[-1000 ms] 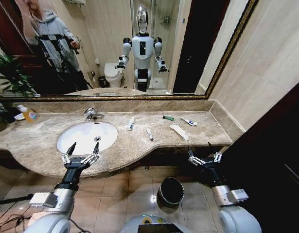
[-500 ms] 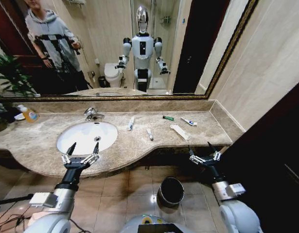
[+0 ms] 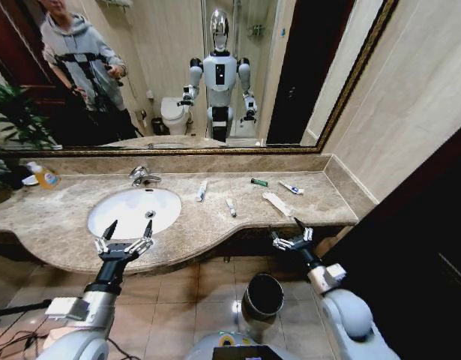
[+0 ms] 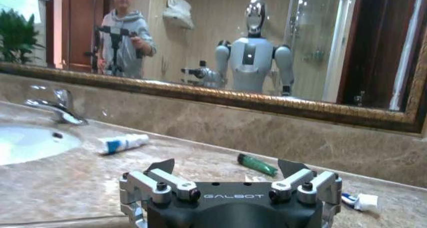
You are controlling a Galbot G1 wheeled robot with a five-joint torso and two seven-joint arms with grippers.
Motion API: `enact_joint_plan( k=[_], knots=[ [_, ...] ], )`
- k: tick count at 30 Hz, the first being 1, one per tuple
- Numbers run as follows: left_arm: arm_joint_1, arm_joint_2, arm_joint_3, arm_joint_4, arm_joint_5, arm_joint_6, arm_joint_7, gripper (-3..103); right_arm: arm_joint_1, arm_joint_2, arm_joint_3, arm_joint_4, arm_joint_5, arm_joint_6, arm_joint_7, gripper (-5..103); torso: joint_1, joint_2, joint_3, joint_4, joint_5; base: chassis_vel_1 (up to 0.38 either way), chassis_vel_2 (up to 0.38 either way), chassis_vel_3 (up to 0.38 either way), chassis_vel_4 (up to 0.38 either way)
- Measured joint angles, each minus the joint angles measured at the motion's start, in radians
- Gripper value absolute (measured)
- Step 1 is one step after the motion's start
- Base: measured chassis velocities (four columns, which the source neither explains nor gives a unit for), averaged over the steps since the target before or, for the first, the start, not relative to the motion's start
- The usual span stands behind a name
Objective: Pick up the trash from the sink and place it in the trash bin.
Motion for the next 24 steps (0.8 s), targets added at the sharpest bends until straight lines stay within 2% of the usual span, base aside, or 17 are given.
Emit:
enact_joint_plan(
  k=[2,3,6,9,11,17,20,21,24],
  knots=[
    [0.0,0.0,0.0,0.0,0.0,0.0,0.0,100,0.05,-0.013,-0.008,-0.04,0.015,-0.024,0.0,100,0.0,0.0,0.0,0.0002,0.0001,0.0,0.0,0.0,0.0],
    [0.0,0.0,0.0,0.0,0.0,0.0,0.0,100,0.104,-0.031,-0.015,-0.084,0.039,-0.068,0.0,100,0.0,0.0,0.0,0.0,0.0,0.0,0.0,0.0,0.0],
    [0.0,0.0,0.0,0.0,0.0,0.0,0.0,100,0.173,-0.051,-0.027,-0.154,0.049,-0.094,0.003,100,0.0,0.0,0.0,0.0001,-0.0001,0.0,0.0,0.0,0.0],
    [0.0,0.0,0.0,0.0,0.0,0.0,0.0,100,0.224,-0.063,-0.034,-0.212,0.043,-0.098,-0.001,100,0.0,0.0,0.0,0.0,0.0001,0.0,0.0,0.0,0.0],
    [0.0,0.0,0.0,0.0,0.0,0.0,0.0,100,0.273,-0.079,-0.04,-0.279,0.066,-0.111,-0.042,100,0.0,0.0,0.0,0.0001,-0.0001,0.0,0.0,0.0,0.0],
    [0.0,0.0,0.0,0.0,0.0,0.0,0.0,100,0.345,-0.085,-0.059,-0.38,0.068,-0.111,-0.074,100,0.0,0.0,0.0,0.0,-0.0001,0.0,0.0,0.0,0.0],
    [0.0,0.0,0.0,0.0,0.0,0.0,0.0,100,0.384,-0.084,-0.073,-0.433,0.065,-0.107,-0.068,100,0.0,0.0,0.0,0.0001,-0.0006,0.0,0.0,0.0,0.0],
    [0.0,0.0,0.0,0.0,0.0,0.0,0.0,100,0.399,-0.082,-0.084,-0.452,0.069,-0.103,-0.046,100,0.0,0.0,0.0,-0.0001,0.0003,0.0,0.0,0.0,0.0],
    [0.0,0.0,0.0,0.0,0.0,0.0,0.0,100,0.425,-0.079,-0.104,-0.491,0.072,-0.096,-0.019,102,0.0,0.0,0.0,0.0001,-0.0003,0.0,0.0,0.0,0.0]
  ],
)
